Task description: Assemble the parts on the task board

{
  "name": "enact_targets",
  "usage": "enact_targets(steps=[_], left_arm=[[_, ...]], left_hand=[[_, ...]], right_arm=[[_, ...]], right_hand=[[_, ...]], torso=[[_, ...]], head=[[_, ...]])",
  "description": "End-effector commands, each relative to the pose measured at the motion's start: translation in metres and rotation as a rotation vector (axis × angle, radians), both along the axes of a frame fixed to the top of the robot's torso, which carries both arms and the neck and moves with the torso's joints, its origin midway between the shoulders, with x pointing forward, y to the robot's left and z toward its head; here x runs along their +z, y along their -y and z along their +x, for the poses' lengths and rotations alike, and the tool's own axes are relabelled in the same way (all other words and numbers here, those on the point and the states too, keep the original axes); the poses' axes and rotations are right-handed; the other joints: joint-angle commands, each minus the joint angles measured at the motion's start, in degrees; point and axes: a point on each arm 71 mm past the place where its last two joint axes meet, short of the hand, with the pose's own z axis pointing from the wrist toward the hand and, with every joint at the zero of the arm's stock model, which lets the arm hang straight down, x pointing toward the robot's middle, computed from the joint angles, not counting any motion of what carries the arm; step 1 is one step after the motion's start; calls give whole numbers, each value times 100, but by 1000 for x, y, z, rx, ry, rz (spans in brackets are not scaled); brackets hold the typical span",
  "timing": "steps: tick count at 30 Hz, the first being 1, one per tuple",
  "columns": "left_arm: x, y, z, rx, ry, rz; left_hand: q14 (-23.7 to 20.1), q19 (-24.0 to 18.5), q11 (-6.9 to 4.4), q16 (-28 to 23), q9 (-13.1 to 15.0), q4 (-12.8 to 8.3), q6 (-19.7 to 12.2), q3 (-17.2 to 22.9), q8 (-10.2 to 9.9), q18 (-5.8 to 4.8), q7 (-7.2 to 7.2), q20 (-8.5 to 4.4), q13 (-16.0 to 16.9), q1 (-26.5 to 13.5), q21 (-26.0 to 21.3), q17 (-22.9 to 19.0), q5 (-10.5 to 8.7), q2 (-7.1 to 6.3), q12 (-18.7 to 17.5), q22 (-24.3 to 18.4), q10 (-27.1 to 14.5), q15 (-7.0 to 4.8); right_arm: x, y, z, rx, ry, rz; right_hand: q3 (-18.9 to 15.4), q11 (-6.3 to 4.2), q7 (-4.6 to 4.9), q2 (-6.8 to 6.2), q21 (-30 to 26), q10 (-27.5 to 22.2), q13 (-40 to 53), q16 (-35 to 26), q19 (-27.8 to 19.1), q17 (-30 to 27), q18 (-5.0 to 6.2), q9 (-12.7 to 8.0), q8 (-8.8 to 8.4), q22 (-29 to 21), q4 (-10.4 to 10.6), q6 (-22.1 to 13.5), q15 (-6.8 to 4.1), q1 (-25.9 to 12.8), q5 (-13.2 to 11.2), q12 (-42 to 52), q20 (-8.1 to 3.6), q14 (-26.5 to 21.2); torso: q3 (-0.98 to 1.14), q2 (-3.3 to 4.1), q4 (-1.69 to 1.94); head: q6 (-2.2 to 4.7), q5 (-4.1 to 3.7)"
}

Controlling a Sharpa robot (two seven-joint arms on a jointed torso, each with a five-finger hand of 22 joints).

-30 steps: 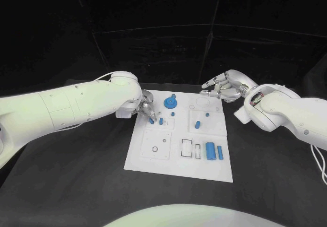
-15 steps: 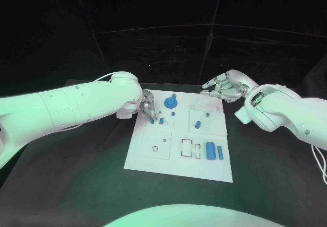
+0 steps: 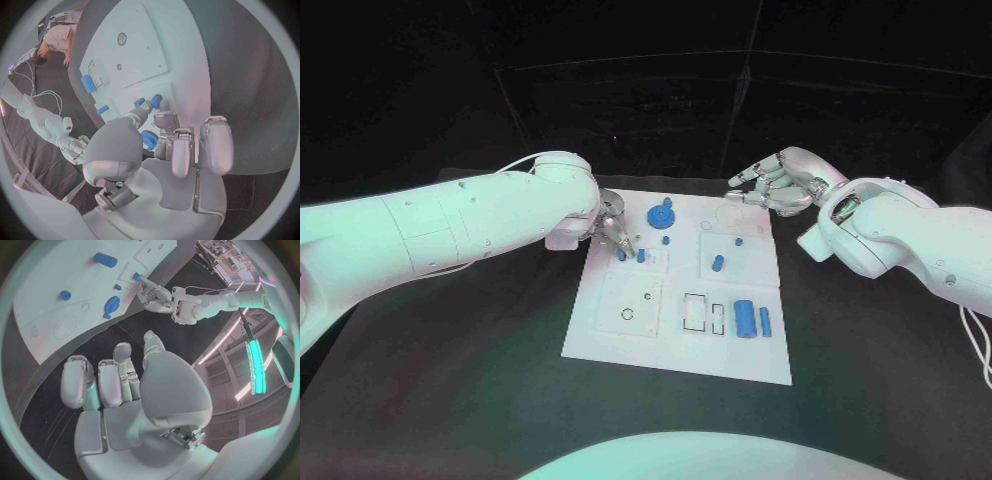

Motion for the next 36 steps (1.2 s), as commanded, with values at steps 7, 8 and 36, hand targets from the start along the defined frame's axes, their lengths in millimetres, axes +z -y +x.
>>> enact_targets(steps=[7,8,36], left_arm=[[1,-3,2,10,14,6],[2,-3,2,12,17,4],[21,-13,-1,84,183,-419]], left_hand=[[595,143,-36,19,13,131,84,-242,-84,40,8,-56,-37,-169,3,1510,18,-66,-4,341,-3,-52],[595,142,-33,19,16,159,87,-280,-91,40,12,-56,-42,-205,-1,1510,18,-72,-8,338,-5,-51],[413,-456,357,-382,-551,399,-612,-1187,-1128,343,462,196,-1496,274,-1435,975,27,100,-1424,-938,-1207,239]], right_arm=[[2,0,0,7,8,2],[2,0,0,6,8,2],[2,1,1,2,13,3]], right_hand=[[-47,2,-8,64,-35,-52,-12,-25,-44,-16,55,9,16,-13,-3,-2,-12,-18,32,-36,-17,172],[-47,2,-8,64,-35,-52,-12,-25,-44,-16,55,9,16,-13,-3,-2,-12,-18,32,-36,-17,172],[-65,4,-5,64,-50,-59,-19,-34,-59,-26,60,7,13,-35,5,-9,-11,-29,32,-41,-17,170]], torso=[[-1,1,-1],[-1,2,-1],[-3,-5,2]], head=[[7,5],[7,4],[42,-24]])
